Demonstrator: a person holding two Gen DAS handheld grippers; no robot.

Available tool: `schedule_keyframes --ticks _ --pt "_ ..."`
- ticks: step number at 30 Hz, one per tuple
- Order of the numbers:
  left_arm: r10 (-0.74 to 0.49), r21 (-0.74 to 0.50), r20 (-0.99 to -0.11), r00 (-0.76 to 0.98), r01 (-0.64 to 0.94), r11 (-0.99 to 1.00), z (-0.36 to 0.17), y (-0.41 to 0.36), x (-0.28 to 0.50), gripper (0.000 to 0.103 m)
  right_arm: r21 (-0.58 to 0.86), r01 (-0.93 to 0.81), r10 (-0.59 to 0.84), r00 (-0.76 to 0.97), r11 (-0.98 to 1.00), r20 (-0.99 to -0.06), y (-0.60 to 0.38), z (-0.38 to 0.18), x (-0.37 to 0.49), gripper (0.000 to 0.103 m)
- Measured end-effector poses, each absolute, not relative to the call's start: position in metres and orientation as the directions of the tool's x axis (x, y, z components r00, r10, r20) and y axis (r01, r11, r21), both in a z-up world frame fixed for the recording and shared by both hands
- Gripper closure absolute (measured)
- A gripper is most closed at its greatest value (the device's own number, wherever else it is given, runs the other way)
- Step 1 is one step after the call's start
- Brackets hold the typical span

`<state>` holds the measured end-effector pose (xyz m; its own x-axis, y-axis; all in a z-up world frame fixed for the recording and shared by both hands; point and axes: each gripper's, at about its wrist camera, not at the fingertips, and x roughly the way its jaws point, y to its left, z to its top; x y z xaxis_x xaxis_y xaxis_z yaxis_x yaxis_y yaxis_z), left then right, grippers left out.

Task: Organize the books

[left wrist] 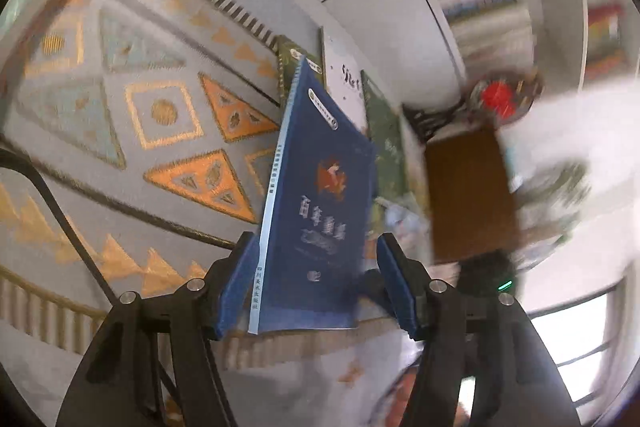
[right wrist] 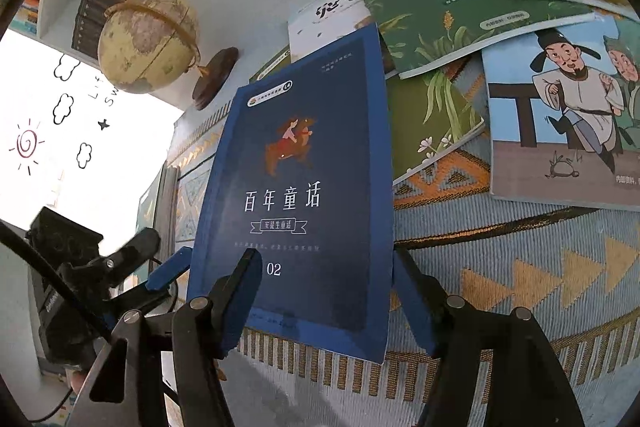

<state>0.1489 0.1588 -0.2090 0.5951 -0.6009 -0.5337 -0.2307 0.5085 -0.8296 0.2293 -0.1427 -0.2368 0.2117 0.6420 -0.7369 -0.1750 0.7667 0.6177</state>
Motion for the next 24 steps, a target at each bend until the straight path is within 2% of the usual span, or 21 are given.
schedule_keyframes --ticks 2,4,10,14,18,20,22,24 --pt "-0.657 -0.902 -0.430 0.620 -0.260 0.345 -0.221 0.171 0.147 0.046 0.635 -0.158 0.654 0.213 0.756 -0.726 -0.145 -0.238 0.230 0.036" --pt "-0.673 -0.919 -0.395 0.626 -0.260 0.297 -0.223 0.172 0.147 0.046 0.643 -0.155 0.661 0.214 0.750 -0.720 -0.146 -0.239 0.230 0.036" --pt "-0.657 -0.907 -0.420 0.625 -0.262 0.331 -0.217 0.165 0.141 0.046 0.642 -0.157 0.660 0.222 0.751 -0.718 -0.146 -0.238 0.228 0.035" --pt "-0.715 -0.919 -0.379 0.587 -0.330 0.216 -0.239 0.154 0.141 0.046 0.641 -0.161 0.660 0.220 0.751 -0.718 -0.145 -0.237 0.228 0.035" --pt "-0.672 -0.870 -0.493 0.553 -0.319 0.376 -0.233 0.134 0.138 0.046 0.630 -0.170 0.653 0.221 0.757 -0.725 -0.141 -0.236 0.226 0.035" --pt "-0.642 -0.856 -0.517 0.566 -0.332 0.397 -0.229 0.134 0.138 0.055 0.627 -0.179 0.652 0.219 0.758 -0.726 -0.140 -0.235 0.226 0.035" --pt "-0.610 -0.824 -0.565 0.556 -0.334 0.458 -0.225 0.134 0.143 0.082 0.632 -0.178 0.657 0.212 0.754 -0.724 -0.140 -0.236 0.227 0.035" --pt "-0.607 -0.819 -0.571 0.552 -0.342 0.460 -0.226 0.134 0.147 0.093 0.643 -0.155 0.661 0.196 0.750 -0.724 -0.142 -0.236 0.227 0.035"
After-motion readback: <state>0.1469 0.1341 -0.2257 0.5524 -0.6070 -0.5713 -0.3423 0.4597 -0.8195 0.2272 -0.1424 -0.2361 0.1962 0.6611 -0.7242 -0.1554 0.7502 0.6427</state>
